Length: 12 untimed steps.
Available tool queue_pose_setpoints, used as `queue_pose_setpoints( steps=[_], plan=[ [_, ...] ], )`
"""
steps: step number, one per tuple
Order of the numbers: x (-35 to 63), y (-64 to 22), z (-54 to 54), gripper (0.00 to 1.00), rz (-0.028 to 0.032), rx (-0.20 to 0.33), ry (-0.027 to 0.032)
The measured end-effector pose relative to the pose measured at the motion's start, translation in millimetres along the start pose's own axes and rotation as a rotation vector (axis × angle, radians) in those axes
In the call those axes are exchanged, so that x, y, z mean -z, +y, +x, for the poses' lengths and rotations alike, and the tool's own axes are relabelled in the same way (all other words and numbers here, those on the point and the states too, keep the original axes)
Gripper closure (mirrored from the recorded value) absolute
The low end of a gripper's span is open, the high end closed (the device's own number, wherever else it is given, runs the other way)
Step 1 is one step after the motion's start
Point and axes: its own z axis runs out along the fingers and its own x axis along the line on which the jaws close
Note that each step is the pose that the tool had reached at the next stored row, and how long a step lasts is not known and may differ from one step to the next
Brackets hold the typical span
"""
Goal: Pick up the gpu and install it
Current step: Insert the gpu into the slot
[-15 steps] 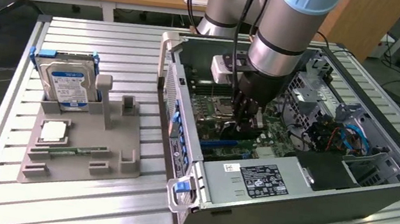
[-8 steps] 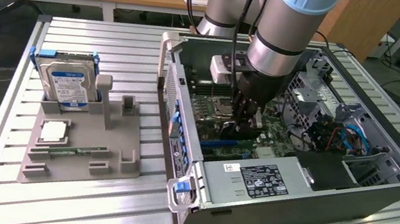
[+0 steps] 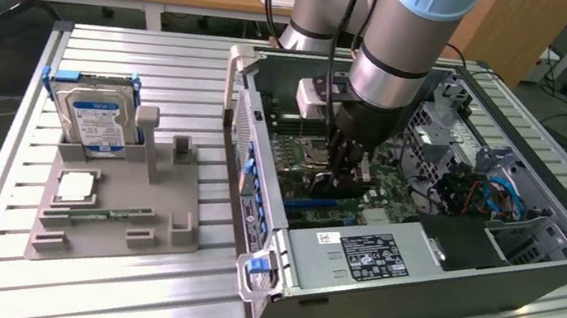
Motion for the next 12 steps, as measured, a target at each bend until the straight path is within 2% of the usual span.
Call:
queue_pose_setpoints(
  steps=[5, 12],
  plan=[
    [-3.5, 0.2, 0.1, 0.73, 0.0000, 0.000, 0.0000],
    [-3.8, 1.7, 0.0, 0.73, 0.0001, 0.000, -0.0002]
  ],
)
